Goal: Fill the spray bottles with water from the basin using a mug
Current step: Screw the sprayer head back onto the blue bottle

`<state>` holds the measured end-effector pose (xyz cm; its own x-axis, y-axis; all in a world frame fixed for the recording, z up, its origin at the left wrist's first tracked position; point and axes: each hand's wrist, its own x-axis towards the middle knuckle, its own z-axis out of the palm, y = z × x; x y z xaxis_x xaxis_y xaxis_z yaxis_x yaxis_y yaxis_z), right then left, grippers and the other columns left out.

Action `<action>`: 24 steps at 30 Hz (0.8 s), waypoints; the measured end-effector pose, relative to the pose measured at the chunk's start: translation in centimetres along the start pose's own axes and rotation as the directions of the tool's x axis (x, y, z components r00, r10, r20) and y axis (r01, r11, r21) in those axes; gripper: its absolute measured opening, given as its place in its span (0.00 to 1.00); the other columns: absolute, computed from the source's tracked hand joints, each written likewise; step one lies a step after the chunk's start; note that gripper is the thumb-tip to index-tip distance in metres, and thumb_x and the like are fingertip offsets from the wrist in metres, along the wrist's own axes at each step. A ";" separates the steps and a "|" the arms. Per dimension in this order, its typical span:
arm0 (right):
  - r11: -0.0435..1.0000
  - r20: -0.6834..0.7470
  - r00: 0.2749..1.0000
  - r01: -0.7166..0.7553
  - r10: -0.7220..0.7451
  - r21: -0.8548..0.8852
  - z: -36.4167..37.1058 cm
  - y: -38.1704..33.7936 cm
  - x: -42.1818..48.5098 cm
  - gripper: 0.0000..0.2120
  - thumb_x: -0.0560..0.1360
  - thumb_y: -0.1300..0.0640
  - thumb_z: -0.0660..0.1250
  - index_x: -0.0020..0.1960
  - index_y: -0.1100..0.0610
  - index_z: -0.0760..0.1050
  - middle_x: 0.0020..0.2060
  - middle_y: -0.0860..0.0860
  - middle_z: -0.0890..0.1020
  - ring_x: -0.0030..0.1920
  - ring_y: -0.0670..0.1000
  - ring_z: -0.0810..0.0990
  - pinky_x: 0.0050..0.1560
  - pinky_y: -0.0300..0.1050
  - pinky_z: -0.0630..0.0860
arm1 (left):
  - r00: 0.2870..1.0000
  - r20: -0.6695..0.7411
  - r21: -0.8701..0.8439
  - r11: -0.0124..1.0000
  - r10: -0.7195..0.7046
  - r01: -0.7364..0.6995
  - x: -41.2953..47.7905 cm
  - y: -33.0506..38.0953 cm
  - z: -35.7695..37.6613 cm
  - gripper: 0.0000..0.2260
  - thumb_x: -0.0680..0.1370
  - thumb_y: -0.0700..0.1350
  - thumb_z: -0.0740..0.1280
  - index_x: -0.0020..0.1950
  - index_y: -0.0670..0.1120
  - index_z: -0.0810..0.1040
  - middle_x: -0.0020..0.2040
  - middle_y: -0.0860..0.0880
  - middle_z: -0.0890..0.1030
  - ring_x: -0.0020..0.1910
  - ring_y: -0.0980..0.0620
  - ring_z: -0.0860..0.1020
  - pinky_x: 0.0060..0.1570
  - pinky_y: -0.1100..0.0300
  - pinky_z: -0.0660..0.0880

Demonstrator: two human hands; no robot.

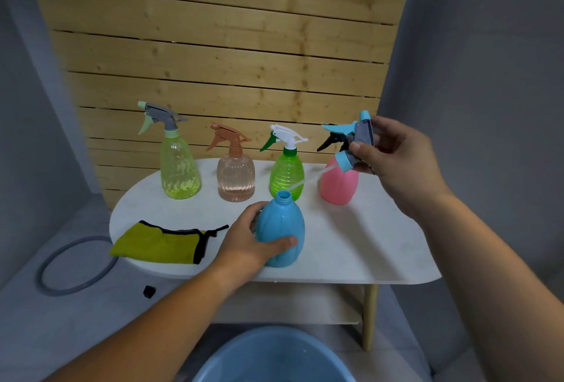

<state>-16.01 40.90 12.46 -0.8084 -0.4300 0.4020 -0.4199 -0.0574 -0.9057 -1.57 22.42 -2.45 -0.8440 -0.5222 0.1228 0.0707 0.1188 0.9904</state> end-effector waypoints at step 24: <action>0.994 0.065 0.996 0.072 -0.067 -0.080 0.5 -1.8 -0.2 0.25 0.74 0.67 0.73 0.68 0.53 0.75 0.51 0.54 0.85 0.50 0.52 0.86 0.49 0.47 0.84 | 1.000 0.002 0.017 1.000 -0.007 0.007 0.2 -0.3 0.1 0.27 0.66 0.40 0.83 0.59 0.58 0.77 0.54 0.57 0.82 0.46 0.70 0.80 0.38 0.72 0.76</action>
<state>-14.95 40.65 13.93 -0.7499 -0.4829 0.4522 -0.5088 -0.0159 -0.8607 -1.78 22.39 -2.70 -0.8452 -0.5217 0.1156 0.0556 0.1293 0.9900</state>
